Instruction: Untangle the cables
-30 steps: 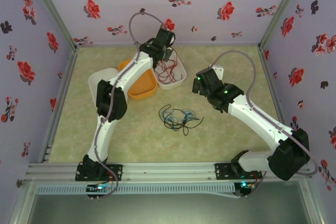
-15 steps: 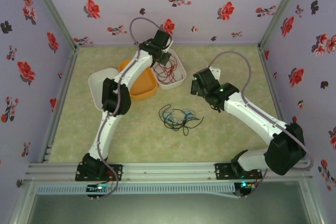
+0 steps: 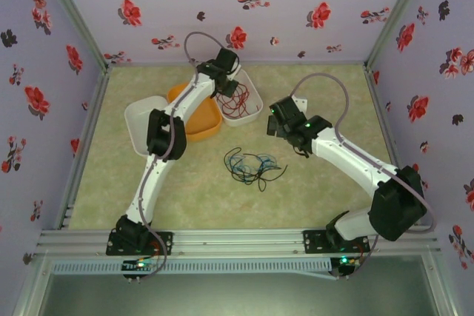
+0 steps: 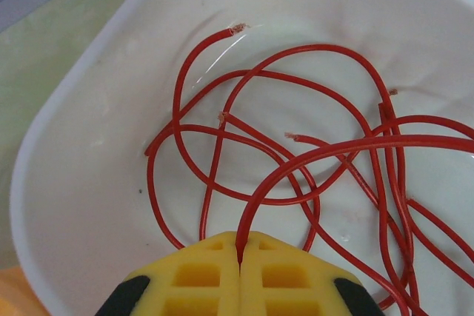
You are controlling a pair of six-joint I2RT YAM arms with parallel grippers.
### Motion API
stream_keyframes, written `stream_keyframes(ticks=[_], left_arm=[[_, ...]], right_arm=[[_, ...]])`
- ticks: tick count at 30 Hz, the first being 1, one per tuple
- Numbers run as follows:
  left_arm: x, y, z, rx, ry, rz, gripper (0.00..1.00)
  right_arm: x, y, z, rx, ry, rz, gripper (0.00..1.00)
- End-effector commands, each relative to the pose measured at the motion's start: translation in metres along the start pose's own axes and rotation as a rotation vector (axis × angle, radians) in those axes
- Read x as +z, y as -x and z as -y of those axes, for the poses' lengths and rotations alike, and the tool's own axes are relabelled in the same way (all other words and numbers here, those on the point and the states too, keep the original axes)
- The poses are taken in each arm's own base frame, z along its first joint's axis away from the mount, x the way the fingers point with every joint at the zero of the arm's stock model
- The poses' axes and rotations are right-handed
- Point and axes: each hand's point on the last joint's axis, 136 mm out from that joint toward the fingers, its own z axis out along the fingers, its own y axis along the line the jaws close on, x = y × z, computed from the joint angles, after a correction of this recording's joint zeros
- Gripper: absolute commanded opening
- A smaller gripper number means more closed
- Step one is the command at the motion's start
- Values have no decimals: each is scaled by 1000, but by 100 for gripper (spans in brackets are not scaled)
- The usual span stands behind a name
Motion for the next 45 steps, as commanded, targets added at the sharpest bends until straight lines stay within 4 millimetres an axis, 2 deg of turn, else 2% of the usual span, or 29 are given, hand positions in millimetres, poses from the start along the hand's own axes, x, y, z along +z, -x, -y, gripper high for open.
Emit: stream_keyframes(ticks=[1,3,5,8,10,13,20,23,26,28,31,33,37,41,45], left_arm=[[0,9,9,19,-24,28,0],[-2,10,11,24,-25,33,0],[-7,14,11,23,-26,42,4],[-20,19,12,15,-28,55,18],[-31,25,9,2,-27,74,31],[-44,32,7,-11,-26,97,43],[-69,46,2,-34,-25,147,68],[-77,52,1,-43,-24,169,74],[-80,55,0,-52,-24,183,84],[-85,57,-1,-57,-24,190,87],[-97,60,-4,-77,-20,201,94],[-111,64,-8,-89,-12,224,100],[-144,66,-26,-150,46,264,100],[-174,50,-50,-224,121,278,100],[-194,21,-68,-312,157,280,100]], right_arm=[[-2,7,-3,29,8,7,99],[-1,7,-3,30,11,4,99],[-1,7,-4,29,13,4,99],[-1,8,-4,32,15,6,99],[-1,9,-4,33,16,10,99],[-4,11,-4,45,19,18,99],[-14,20,-2,89,67,96,99],[-16,23,-3,80,73,102,99],[-16,26,-14,41,120,94,99],[-15,28,-23,16,149,88,98],[-12,38,-38,-36,195,77,89],[-8,47,-49,-76,218,66,78],[11,60,-68,-143,242,26,70],[37,75,-90,-182,286,-19,66],[64,88,-116,-220,343,-56,51]])
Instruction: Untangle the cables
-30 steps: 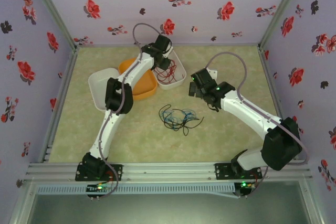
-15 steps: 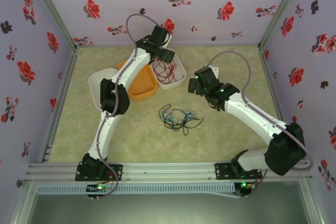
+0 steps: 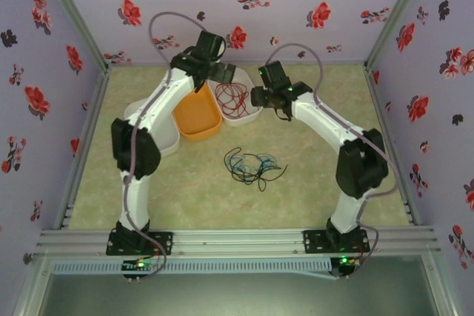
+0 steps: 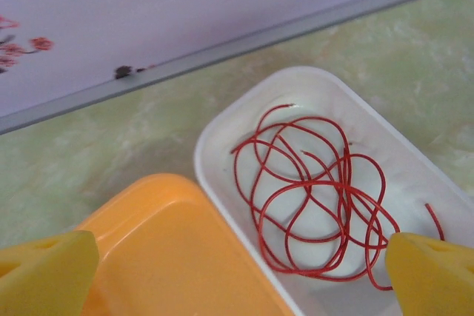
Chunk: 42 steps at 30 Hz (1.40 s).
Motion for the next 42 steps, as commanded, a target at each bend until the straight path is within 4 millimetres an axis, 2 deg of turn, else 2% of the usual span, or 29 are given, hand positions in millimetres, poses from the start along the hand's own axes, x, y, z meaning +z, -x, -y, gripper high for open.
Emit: stream_keyframes(ticks=[1,4,10,17,21,25,29,34,38,42], left_arm=[[-26,-2,-31,-121,75,56,100],[-42,-21,-41,-172,82,80,100],[-67,-52,-46,-247,53,124,100],[-75,-81,-33,-323,-52,131,100],[-74,-91,-25,-352,-105,120,100],[-72,-98,-16,-364,-152,104,100],[-68,-105,-6,-387,-199,86,100],[-61,-111,2,-391,-228,64,100],[-58,-115,10,-377,-259,48,98],[-56,-122,18,-357,-291,25,93]], right_arm=[[21,6,-12,-57,67,-53,48],[44,15,-21,-73,93,-66,43],[86,17,-33,-74,132,-107,39],[117,13,-33,-41,154,-142,29],[130,7,-34,-21,168,-161,14],[139,1,-33,-18,167,-176,9],[150,-12,-39,-10,202,-217,7],[160,-24,-36,0,190,-250,6],[152,-17,-35,-12,177,-249,6],[128,0,-34,-17,164,-219,13]])
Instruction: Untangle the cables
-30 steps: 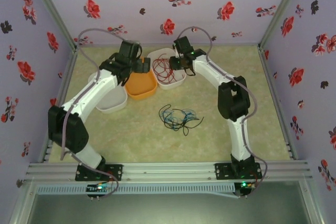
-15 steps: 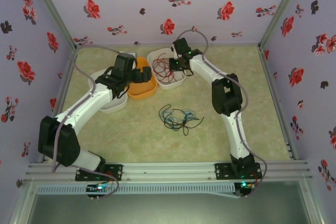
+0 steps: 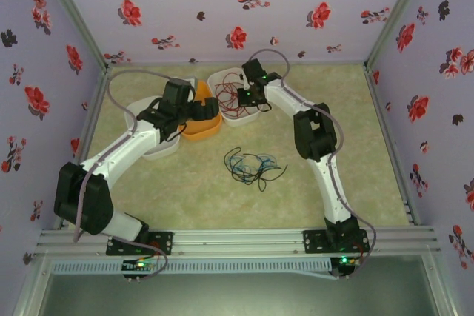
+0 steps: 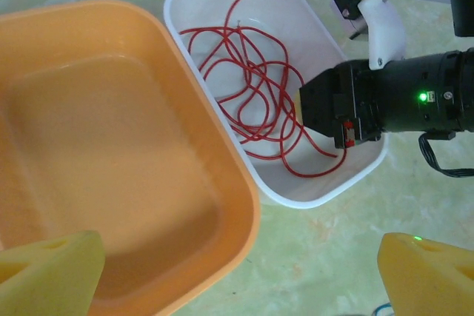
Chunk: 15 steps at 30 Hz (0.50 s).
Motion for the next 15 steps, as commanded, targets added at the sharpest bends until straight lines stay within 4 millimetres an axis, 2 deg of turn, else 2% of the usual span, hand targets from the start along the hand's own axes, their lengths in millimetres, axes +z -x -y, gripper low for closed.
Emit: stream_keyframes(ticks=[1,4,8,12,15], left_arm=[[5,-10,10,6,-53,-23,93],[5,-17,12,8,-79,-38,89],[8,-29,22,23,-147,-62,86],[11,-47,39,79,-210,-106,83],[15,-64,50,137,-237,-154,81]], right_arm=[[-43,20,-7,-4,-7,53,16],[-71,24,-9,1,-14,93,25],[-102,18,-10,25,-15,133,34],[-129,2,-4,62,-34,159,42],[-143,-22,5,105,-58,158,46]])
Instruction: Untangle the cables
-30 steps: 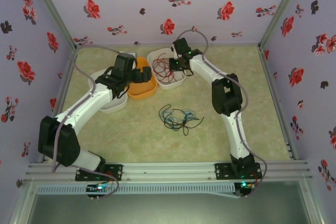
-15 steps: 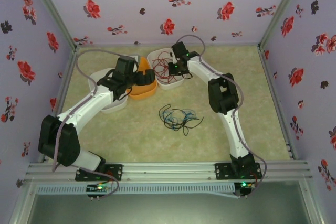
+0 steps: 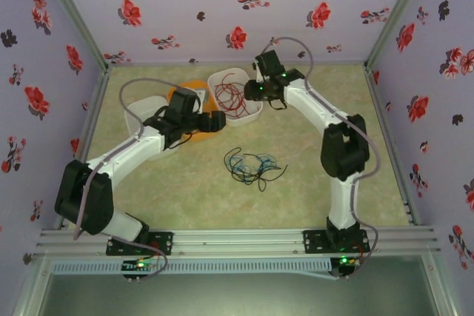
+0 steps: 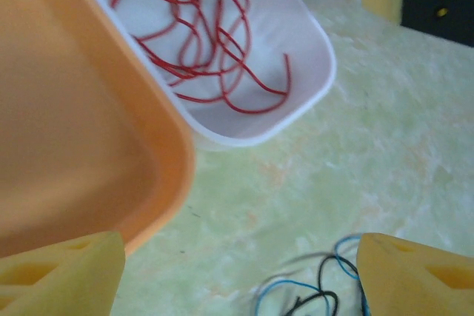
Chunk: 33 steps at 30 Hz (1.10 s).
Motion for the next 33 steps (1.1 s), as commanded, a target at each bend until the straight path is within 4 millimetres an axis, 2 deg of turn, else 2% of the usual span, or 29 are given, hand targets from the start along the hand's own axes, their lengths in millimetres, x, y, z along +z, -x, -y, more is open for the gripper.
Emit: stream_keyframes(ticks=[1,8,12,15,18,24,33], left_arm=[[11,-19,19,86,-73,-59,80],[26,-67,27,169,-108,-191,74],[29,-87,39,219,-138,-249,73],[33,-100,43,238,-143,-280,73],[40,-108,41,207,-138,-292,70],[48,-112,35,126,-118,-259,65],[53,-115,31,85,-111,-240,65]], right_arm=[[-13,-21,17,67,-56,3,48],[-47,-95,50,184,-153,-53,59],[-64,-141,66,215,-243,-129,60],[-75,-163,68,202,-286,-169,58],[-76,-175,60,191,-280,-203,53],[-61,-194,24,195,-165,-283,47],[-41,-226,19,223,-148,-381,43]])
